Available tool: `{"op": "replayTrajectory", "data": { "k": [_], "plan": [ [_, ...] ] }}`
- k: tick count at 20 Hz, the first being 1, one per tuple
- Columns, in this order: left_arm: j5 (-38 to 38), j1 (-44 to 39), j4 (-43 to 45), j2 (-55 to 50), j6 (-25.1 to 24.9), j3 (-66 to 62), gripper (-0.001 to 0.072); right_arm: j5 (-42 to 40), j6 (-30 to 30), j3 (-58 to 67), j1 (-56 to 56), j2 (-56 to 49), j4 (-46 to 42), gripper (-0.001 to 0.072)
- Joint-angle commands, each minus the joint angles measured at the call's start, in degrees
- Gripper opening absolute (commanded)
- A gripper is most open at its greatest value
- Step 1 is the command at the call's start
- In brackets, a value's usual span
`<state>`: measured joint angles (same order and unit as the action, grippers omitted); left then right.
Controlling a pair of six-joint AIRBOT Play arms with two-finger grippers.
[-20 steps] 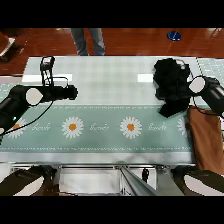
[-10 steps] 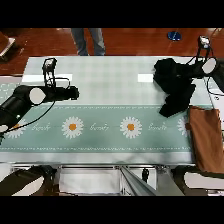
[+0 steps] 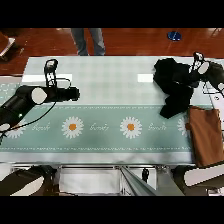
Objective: Fold the shirts.
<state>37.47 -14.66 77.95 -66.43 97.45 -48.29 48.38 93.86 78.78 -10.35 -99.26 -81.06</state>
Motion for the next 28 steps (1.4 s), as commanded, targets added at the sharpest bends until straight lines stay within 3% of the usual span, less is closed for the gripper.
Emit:
{"op": "replayTrajectory", "data": {
  "k": [1,3,5,9,13,16,19,23,28],
  "plan": [
    [0.6,0.0,-2.6,-0.9,-0.2,-0.1,0.051,7.0,-7.0,0.2,-0.1,-2.1,8.9,0.0062],
    [4.9,0.9,-2.5,-0.6,-3.8,-1.7,0.0509,11.0,-11.9,1.7,-0.3,-1.1,13.8,0.0026],
    [15.2,4.2,-2.3,0.3,-7.0,-6.0,0.0509,13.9,-13.3,5.6,-0.6,1.9,15.5,0.0027],
    [24.3,10.4,-2.6,10.0,-7.8,-7.2,0.0509,12.5,-15.4,15.3,-0.5,11.8,21.9,0.0026],
    [21.0,8.7,-10.6,25.7,-7.6,4.0,0.0509,12.9,-16.9,26.3,-0.5,20.6,26.8,0.0026],
    [20.0,5.9,-11.6,32.5,-7.6,11.3,0.0509,14.1,-17.7,33.7,-0.5,25.4,29.1,0.0026],
    [19.0,5.2,-11.6,32.7,-4.8,14.1,0.0509,15.4,-18.1,40.7,-0.5,27.5,34.8,0.0026],
    [10.5,5.2,-11.3,32.0,-4.8,14.8,0.0509,17.6,-21.5,41.4,-0.5,31.3,42.9,0.0026],
    [1.9,5.2,-10.7,31.5,-4.7,14.8,0.0509,26.9,-22.3,36.6,9.4,32.0,39.7,0.0026]
  ]
}}
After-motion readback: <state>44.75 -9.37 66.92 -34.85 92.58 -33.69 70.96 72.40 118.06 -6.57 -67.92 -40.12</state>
